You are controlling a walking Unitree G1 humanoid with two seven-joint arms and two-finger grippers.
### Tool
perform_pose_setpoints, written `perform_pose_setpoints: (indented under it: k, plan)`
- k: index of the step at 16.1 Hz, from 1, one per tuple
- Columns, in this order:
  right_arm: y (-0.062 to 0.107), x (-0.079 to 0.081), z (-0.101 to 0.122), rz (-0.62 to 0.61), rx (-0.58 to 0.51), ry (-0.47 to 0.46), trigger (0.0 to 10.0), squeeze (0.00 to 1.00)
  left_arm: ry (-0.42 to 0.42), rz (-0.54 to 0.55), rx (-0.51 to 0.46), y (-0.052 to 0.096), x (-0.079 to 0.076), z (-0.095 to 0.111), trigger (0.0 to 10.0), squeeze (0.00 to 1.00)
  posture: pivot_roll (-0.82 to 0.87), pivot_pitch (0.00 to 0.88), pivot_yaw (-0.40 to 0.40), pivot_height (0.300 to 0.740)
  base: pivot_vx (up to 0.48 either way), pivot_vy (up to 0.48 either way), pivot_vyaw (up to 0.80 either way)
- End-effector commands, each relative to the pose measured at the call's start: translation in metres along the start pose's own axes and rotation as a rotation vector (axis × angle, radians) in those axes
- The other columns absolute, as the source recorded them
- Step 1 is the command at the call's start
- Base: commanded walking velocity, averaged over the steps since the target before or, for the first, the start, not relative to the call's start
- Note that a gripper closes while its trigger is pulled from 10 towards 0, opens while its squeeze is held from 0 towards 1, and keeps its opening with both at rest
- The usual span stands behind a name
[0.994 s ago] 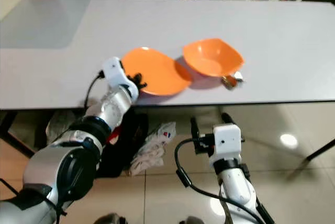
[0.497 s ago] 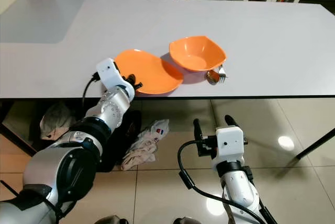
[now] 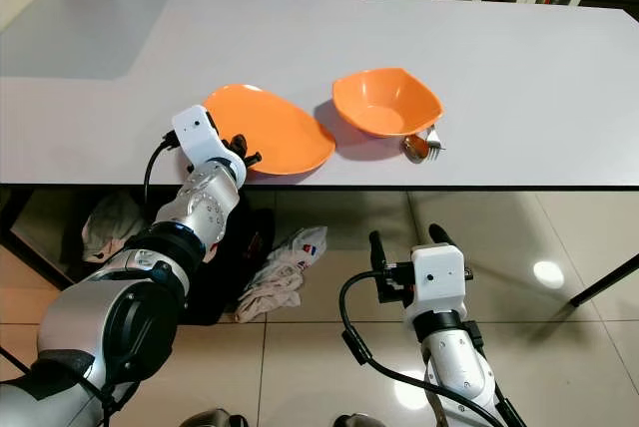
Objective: Setting the table
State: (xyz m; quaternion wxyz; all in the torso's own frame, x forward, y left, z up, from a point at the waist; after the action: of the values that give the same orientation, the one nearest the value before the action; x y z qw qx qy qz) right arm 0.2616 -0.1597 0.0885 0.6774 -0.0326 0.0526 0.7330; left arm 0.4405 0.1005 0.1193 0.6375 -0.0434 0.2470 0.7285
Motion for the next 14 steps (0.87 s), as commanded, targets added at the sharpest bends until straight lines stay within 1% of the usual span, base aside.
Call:
perform_pose_setpoints:
  k: [1,5,7,11,12,14]
  plan:
    - [0.0006,-0.0008,0.0043,0.003,-0.011,0.007,10.0,0.0,-0.024,-0.006,-0.029,-0.0001,-0.0026,0.0067,0.0,0.0,-0.1,0.031,-0.005,0.74,0.326,0.0,0.0]
    - [0.0013,-0.0002,0.0046,0.005,-0.008,0.008,10.0,0.0,-0.028,0.0,-0.025,-0.0001,-0.0018,0.0054,0.0,0.0,-0.1,0.033,-0.007,0.74,0.466,0.0,0.0]
    - [0.0013,0.0005,0.0051,0.007,-0.008,0.008,10.0,0.0,-0.052,-0.02,-0.032,0.0001,-0.0058,0.0067,0.0,0.0,-0.1,0.034,-0.007,0.74,0.48,0.0,0.0]
    - [0.0019,0.002,0.0056,0.009,-0.004,0.005,10.0,0.0,-0.03,-0.006,-0.035,0.0003,-0.0041,0.0067,0.0,0.0,-0.1,0.042,-0.007,0.74,0.48,0.0,0.0]
    - [0.0019,0.0021,0.0054,0.009,-0.003,0.005,10.0,0.0,-0.025,-0.005,-0.035,0.0003,-0.0038,0.0065,0.0,0.0,-0.1,0.042,-0.008,0.74,0.394,0.0,0.0]
    - [0.002,0.0026,0.0042,0.013,0.003,0.005,10.0,0.0,-0.029,0.016,-0.028,0.0005,-0.0012,0.0045,0.0,0.0,-0.1,0.043,-0.009,0.74,0.0,0.0,0.0]
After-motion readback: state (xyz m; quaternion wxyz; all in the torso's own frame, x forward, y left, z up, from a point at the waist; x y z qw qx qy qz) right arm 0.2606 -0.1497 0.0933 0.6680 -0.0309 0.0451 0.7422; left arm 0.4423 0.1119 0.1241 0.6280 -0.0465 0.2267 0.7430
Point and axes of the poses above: a point about 5 cm out from each wrist's last joint towards the gripper, its own y axis pointing back from the gripper into the wrist, its own z axis along the axis of the wrist's last joint, x = y × z, the point moved 5 cm from there along -y, pointing out of the wrist towards the gripper, and after that the axes turned 1 degree about -y, right-handed, at the moved point
